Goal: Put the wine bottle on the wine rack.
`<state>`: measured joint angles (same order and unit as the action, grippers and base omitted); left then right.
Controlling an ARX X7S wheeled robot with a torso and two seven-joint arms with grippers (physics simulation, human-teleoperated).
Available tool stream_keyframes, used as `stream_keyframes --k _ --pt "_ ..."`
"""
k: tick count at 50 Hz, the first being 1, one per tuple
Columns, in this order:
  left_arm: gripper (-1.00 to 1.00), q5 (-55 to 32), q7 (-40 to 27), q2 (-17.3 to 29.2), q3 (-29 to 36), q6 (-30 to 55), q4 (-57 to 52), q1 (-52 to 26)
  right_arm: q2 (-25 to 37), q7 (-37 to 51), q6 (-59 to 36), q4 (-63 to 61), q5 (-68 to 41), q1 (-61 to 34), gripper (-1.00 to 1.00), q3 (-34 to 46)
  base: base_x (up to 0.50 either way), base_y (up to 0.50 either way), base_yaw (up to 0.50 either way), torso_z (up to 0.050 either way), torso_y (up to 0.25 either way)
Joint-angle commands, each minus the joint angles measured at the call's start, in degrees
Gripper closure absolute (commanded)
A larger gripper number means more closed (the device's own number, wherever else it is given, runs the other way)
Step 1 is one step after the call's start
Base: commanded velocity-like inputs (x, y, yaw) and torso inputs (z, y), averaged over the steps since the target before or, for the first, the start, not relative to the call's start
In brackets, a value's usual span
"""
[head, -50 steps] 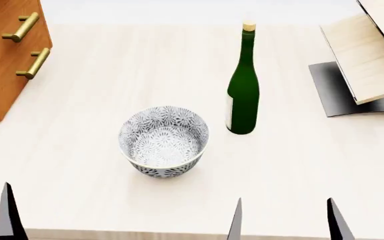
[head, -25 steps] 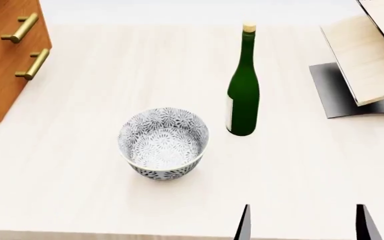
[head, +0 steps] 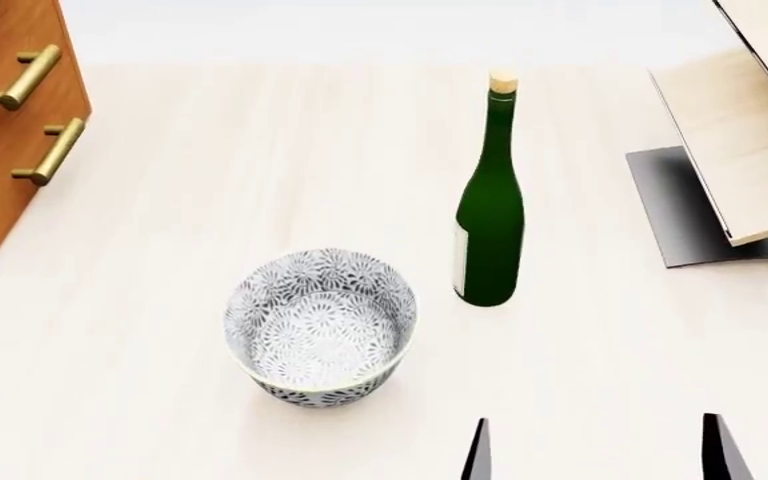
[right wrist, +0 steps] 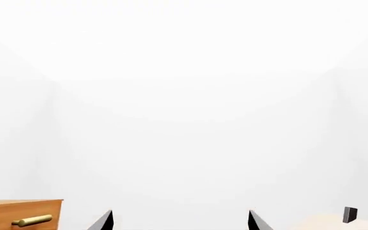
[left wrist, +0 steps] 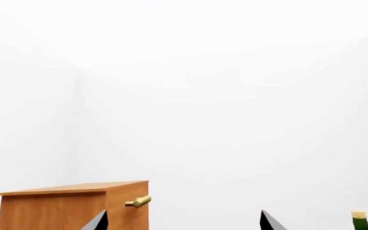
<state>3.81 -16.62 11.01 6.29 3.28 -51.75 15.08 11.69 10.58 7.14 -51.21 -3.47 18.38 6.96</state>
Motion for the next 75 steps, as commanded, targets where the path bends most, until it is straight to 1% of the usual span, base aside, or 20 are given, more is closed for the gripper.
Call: stream_keyframes --k 1,47,51,75 --pt "-1.00 -0.38 -0.44 0.54 0.32 -0.19 -0.10 0.08 0.65 0.36 0.05 0.06 -0.59 0.04 -1.00 0.40 0.17 0.00 0.00 0.000 0.000" --pt "-1.00 -0.82 -2.16 2.21 1.31 0.70 -1.48 0.03 2.61 1.79 -0.57 0.22 -0.89 -0.44 -1.00 2.15 0.16 0.00 0.00 0.000 0.000" --pt "-1.00 -0.32 -2.36 2.30 1.84 0.03 -1.31 0.43 2.67 1.74 0.59 1.02 -0.39 0.13 -1.00 2.76 0.17 0.00 0.00 0.000 0.000" --pt "-1.00 -0.52 -3.13 3.01 2.38 0.33 -1.31 0.22 3.54 2.62 0.59 0.63 -0.52 0.14 -1.00 3.18 0.16 0.00 0.00 0.000 0.000"
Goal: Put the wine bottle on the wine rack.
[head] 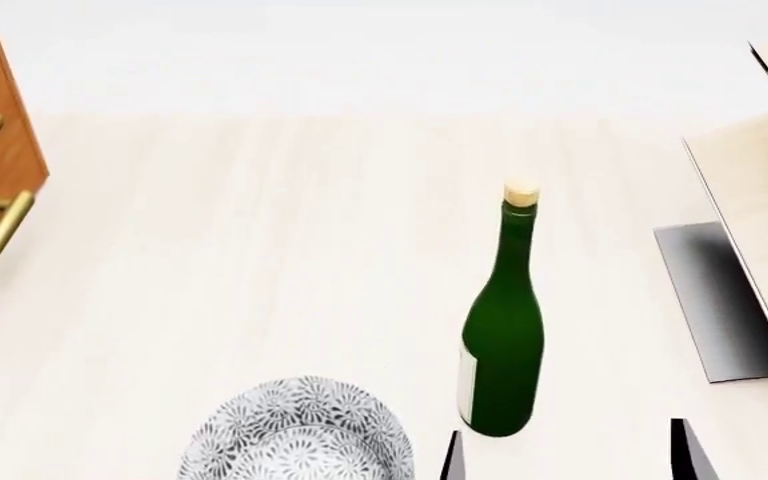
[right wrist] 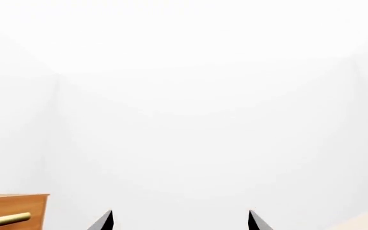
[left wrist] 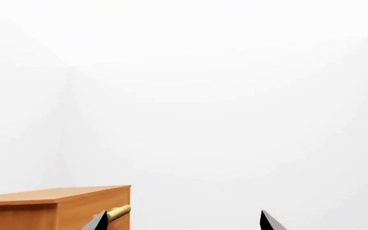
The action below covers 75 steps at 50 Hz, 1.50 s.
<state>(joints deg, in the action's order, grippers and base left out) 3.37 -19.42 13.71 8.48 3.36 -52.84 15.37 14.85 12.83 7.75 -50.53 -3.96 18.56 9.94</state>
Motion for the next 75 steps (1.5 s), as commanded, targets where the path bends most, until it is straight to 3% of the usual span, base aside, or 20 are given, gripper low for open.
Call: stream_keyframes --k 1,37,75 --pt "-1.00 -0.04 -0.38 0.34 0.22 0.32 -0.29 -0.08 0.43 0.41 -0.07 -0.08 -0.13 -0.09 -1.00 0.16 0.16 0.00 0.00 0.000 0.000" --pt "-1.00 -0.06 -1.43 1.32 1.26 0.00 0.18 -0.12 0.76 2.32 -1.85 0.65 0.66 -0.92 -1.00 1.01 0.16 0.00 0.00 0.000 0.000" --pt "-1.00 -0.09 -2.46 2.32 2.16 -0.31 0.26 -0.03 2.80 1.75 -2.96 1.33 -0.10 -1.12 -1.00 3.32 0.00 -0.03 0.00 0.000 0.000"
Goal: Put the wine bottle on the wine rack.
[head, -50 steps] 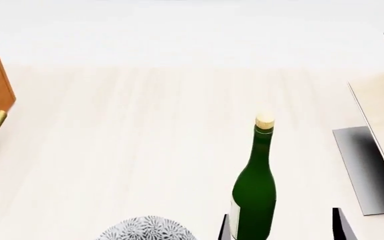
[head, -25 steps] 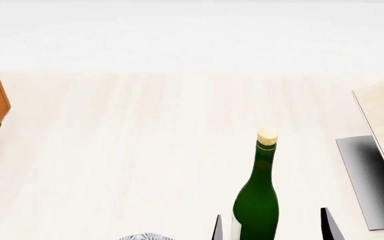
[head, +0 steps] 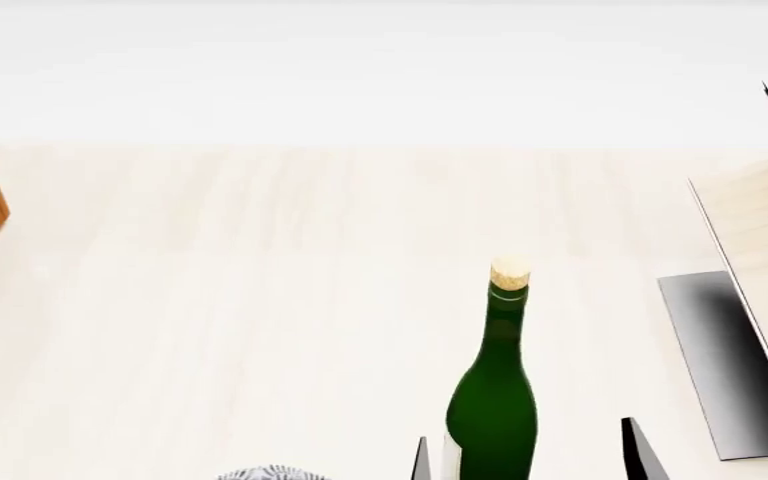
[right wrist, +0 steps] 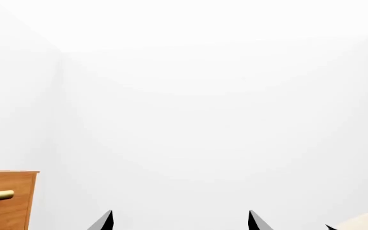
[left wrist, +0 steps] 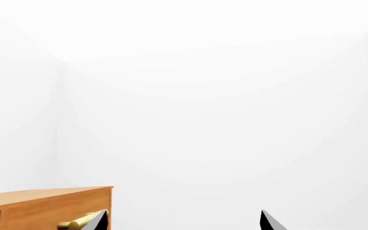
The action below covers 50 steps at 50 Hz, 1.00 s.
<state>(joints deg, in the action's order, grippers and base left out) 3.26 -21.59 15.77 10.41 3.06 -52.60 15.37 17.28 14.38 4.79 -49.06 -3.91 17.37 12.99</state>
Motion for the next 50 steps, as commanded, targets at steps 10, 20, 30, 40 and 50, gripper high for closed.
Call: stream_keyframes --k 10,20,30,40,50 --pt "-1.00 -0.07 -0.53 0.52 0.39 -0.04 0.11 -0.10 0.65 0.44 0.08 -0.02 -0.44 -0.07 -1.00 0.36 0.00 -0.06 0.00 0.000 0.000" --pt "-1.00 -0.19 -0.76 0.75 0.57 -0.16 0.44 -0.25 0.96 0.55 0.16 0.08 -0.81 -0.12 -1.00 0.63 0.00 -0.06 0.00 0.000 0.000" --pt "-1.00 -0.22 -0.97 0.98 0.80 -0.11 0.54 -0.33 1.26 0.73 0.03 0.18 -1.23 -0.25 -1.00 0.79 0.00 -0.07 0.00 0.000 0.000" --pt "-1.00 -0.19 -1.20 1.19 1.01 0.14 0.38 -0.41 1.48 1.00 0.03 0.25 -1.20 -0.36 -1.00 0.98 0.00 -0.07 0.00 0.000 0.000" --pt "-1.00 -0.27 -1.46 1.43 1.08 0.09 0.40 -0.44 1.75 1.22 0.12 0.27 -1.08 -0.32 -1.00 1.21 0.00 -0.07 0.00 0.000 0.000"
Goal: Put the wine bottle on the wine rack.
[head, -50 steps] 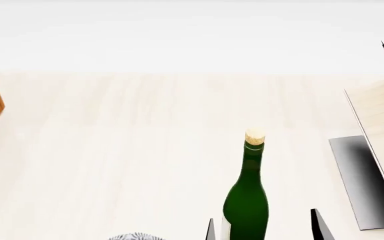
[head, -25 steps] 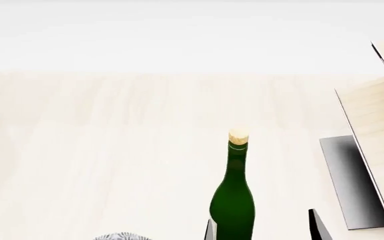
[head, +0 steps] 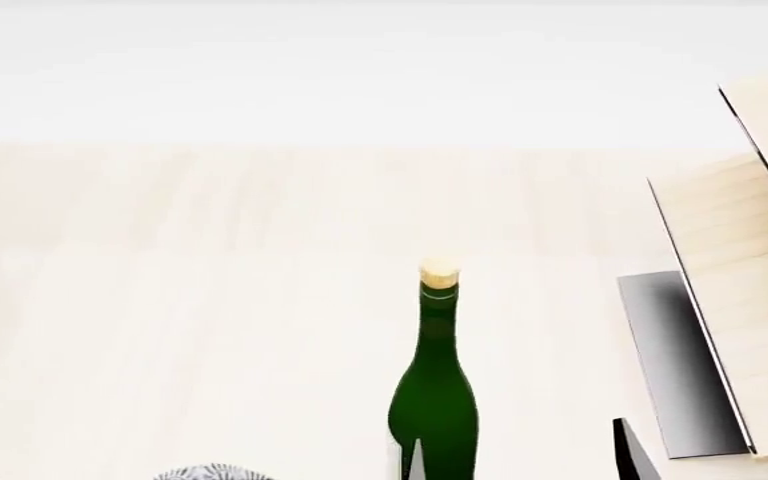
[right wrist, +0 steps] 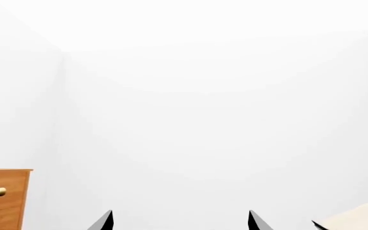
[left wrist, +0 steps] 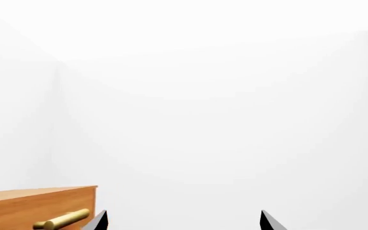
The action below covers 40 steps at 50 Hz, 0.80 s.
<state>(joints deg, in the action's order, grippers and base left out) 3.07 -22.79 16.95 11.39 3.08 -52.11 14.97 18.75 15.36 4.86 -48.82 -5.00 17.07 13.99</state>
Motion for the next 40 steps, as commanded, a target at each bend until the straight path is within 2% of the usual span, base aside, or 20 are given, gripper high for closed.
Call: stream_keyframes --k 1,40 --pt "-1.00 -0.08 -0.30 0.27 0.10 0.10 -0.17 -0.01 0.31 0.26 0.07 0.00 -0.07 -0.02 -1.00 0.20 0.00 -0.07 0.00 0.000 0.000" --pt "-1.00 -0.17 -1.08 1.07 0.67 0.79 -0.95 -0.29 1.29 1.04 0.10 0.11 -0.51 -0.41 -1.00 0.83 0.00 -0.07 0.00 0.000 0.000"
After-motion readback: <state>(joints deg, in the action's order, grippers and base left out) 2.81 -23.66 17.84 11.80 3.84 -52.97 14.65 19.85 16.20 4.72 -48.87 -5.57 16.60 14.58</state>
